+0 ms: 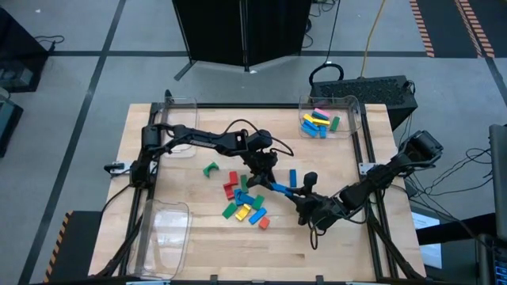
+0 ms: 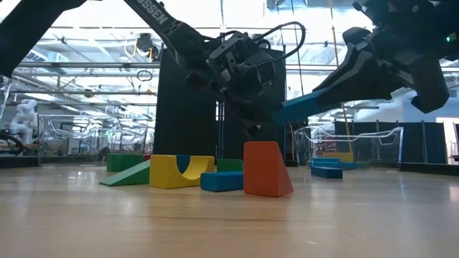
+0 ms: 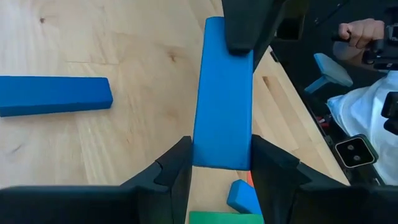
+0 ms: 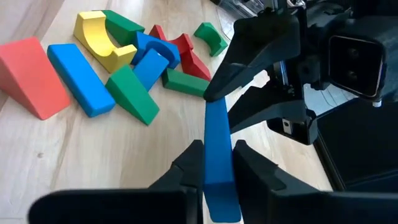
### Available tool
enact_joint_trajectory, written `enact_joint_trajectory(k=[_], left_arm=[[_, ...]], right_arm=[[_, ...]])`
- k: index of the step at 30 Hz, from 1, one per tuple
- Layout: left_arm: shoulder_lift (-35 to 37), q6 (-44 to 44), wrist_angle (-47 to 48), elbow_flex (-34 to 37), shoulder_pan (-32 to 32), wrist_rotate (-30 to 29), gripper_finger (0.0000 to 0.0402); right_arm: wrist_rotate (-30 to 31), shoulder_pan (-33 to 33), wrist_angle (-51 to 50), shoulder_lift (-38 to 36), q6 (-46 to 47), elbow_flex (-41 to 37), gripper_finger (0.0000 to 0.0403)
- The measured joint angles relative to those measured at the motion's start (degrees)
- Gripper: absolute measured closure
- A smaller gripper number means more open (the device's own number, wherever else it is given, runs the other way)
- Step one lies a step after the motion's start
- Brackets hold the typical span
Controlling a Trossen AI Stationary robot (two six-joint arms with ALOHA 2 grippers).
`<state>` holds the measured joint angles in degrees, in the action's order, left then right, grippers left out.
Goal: Sort blocks by size
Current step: Put the blue rectangular block into the top right transparent bin
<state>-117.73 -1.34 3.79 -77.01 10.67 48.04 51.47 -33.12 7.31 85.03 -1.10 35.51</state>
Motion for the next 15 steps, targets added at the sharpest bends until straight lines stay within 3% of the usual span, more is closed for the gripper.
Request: enact_joint_trajectory(k=[15], left_arm=[[1.2, -0.3, 0.4, 0.0, 0.0, 1.0, 0.0256]], right_arm=[[2.3, -0.1, 0.0, 0.0, 3.5, 0.0, 0.0351]])
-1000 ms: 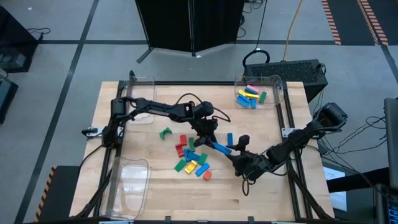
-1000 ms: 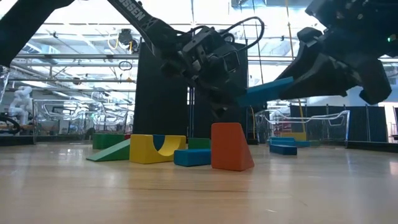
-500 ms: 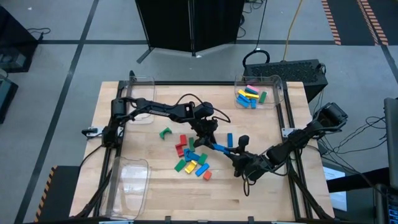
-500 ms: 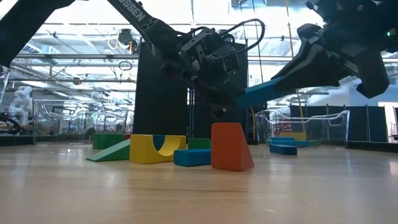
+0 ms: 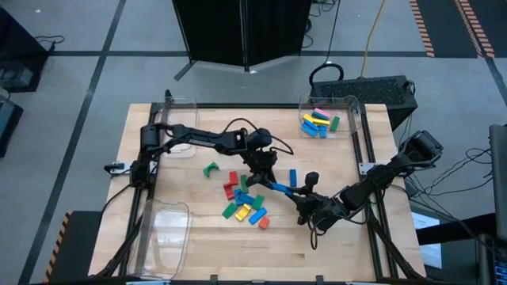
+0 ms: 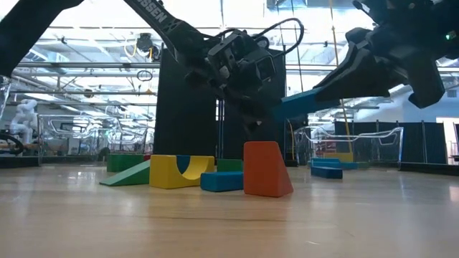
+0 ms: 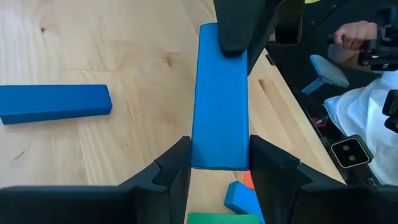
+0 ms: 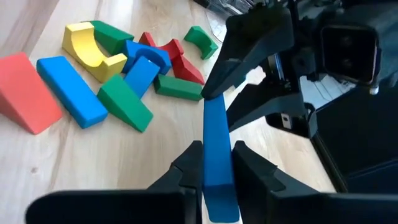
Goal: Sort blocks by size
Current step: Put the blue rectangular block into the top right transparent bin
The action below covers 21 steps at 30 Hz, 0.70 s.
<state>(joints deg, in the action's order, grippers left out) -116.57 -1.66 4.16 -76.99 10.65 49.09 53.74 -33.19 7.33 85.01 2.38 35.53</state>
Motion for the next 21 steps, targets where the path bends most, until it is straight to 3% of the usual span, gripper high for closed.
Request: enact_joint_trajectory(k=[21], left_arm=[[2.0, -0.3, 2.5, 0.5, 0.0, -1.0, 0.0256]], right_arm=[[1.0, 0.2, -1.9, -0.1, 1.2, -0.1, 0.0351]])
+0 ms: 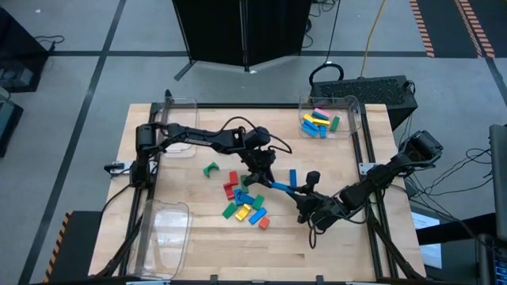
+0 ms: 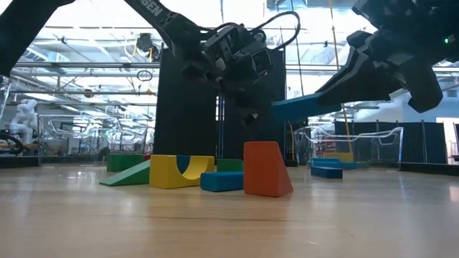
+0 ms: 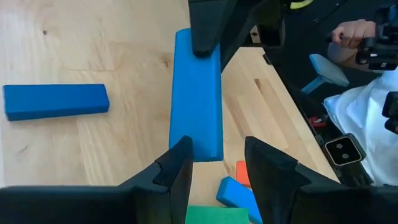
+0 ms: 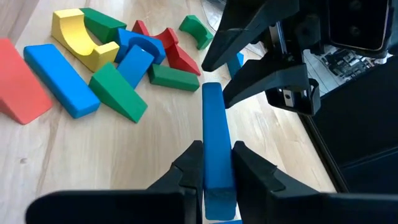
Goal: Sort blocks by size
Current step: Put the blue rectangular block into the top right transparent bin
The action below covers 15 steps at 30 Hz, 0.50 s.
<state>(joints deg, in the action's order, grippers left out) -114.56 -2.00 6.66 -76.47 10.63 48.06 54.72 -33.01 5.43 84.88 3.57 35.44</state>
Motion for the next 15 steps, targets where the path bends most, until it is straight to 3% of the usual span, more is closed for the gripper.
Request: enact_joint_trajectory(k=[8, 15], left_arm=[[0.0, 0.1, -0.8, -0.5, -0.6, -3.3, 0.0256], [0.3, -0.2, 0.1, -0.5, -0.7, -10.4, 0.0256]], right_arm=[[0.5, -0.5, -0.2, 0.0, -0.1, 0.0, 0.0351], [-0.2, -0.4, -1.4, -0.1, -1.2, 0.0, 0.0351]])
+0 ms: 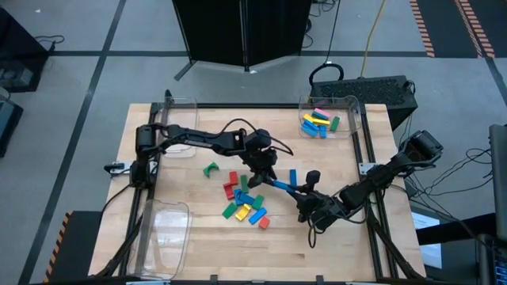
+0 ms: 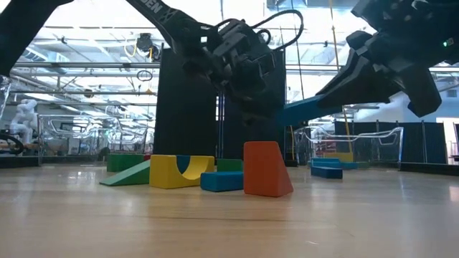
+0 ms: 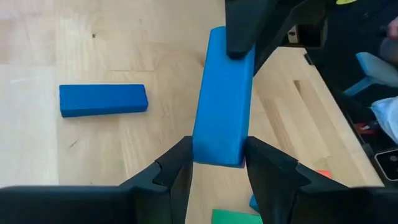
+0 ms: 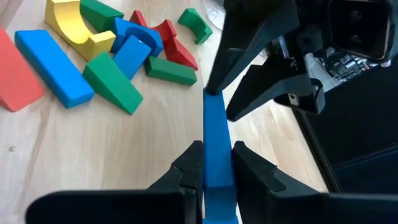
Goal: Sort blocks by size
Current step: Put the blue rectangular block into the top right transparent bin
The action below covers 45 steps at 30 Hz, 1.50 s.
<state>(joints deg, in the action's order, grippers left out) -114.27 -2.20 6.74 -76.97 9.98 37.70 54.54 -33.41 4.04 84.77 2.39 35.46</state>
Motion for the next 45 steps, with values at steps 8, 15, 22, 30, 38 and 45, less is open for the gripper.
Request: enact_joint_trajectory(k=[8, 15, 22, 30, 38, 45], left_arm=[[8.0, -2.5, 6.5, 0.4, 0.0, -7.3, 0.0256], [17.7, -2.6, 10.2, 5.0, -1.1, -16.5, 0.0256], [27.8, -0.1, 4.5, 16.8, -3.1, -24.0, 0.0256], [36.6, 4.9, -8.0, 33.0, -3.7, -28.6, 0.0256], [37.5, 6.4, -9.3, 38.8, -6.1, -41.6, 0.0256], [37.4, 6.4, -9.5, 39.9, -8.0, -47.4, 0.0256]], right_arm=[[-0.5, 0.5, -3.6, 0.0, 1.0, 0.0, 0.0351], [-0.5, 2.6, -7.2, -1.6, 5.0, 0.0, 0.0351], [-0.5, 6.8, -13.4, -9.8, 8.0, 0.0, 0.0351], [-0.9, 16.4, -18.4, -19.8, 9.2, 0.0, 0.0351], [-4.1, 26.0, -19.8, -25.3, 9.0, 0.0, 0.0351], [-5.5, 33.2, -22.8, -27.2, 9.2, 0.0, 0.0351]])
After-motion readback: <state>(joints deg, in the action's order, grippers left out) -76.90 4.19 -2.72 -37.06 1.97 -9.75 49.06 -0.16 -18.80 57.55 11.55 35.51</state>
